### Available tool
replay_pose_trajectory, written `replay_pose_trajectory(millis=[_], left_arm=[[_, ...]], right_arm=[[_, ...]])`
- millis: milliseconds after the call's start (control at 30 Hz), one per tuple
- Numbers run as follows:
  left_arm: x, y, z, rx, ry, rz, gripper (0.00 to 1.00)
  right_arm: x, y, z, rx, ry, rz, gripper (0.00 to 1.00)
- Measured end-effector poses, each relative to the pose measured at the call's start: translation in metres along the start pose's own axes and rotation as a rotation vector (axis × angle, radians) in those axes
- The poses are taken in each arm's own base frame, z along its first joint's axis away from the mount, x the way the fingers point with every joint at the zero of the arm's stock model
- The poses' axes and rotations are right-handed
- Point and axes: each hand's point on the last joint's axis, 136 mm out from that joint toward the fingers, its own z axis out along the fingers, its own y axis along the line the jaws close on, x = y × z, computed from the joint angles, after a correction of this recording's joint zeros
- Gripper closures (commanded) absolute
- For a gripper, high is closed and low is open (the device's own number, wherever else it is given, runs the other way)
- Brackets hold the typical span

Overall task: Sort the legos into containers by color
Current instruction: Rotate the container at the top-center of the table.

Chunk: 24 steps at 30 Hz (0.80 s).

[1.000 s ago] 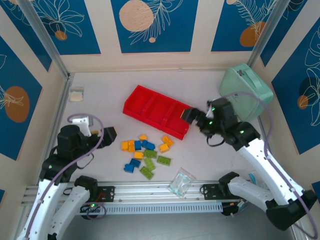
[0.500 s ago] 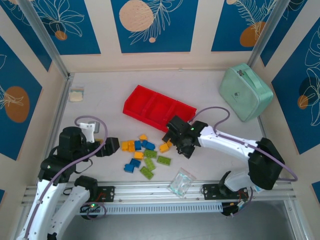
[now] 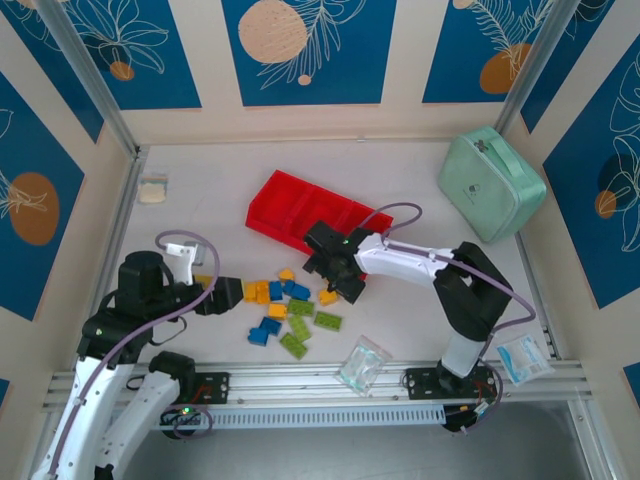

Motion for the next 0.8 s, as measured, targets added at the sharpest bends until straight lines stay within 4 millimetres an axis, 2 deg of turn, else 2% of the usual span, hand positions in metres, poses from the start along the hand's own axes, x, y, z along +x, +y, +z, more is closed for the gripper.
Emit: replay_pose_trajectory(millis=[167, 467, 800], left_arm=[[0.001, -0.001, 0.003, 0.016, 0.002, 0.002, 0.01], [0.003, -0.003, 0.004, 0.037, -0.001, 0.006, 0.01], [0.002, -0.004, 0.003, 0.042, -0.015, 0.015, 0.01]], right_arm=[[-0.003, 0.003, 0.012, 0.04, -0.014, -0.008, 0.01], [-0.025, -0.009, 0.012, 0.095, -0.07, -0.044, 0.01], [-0.044, 0.001, 0.016, 0.063, -0.108, -0.222, 0.01]])
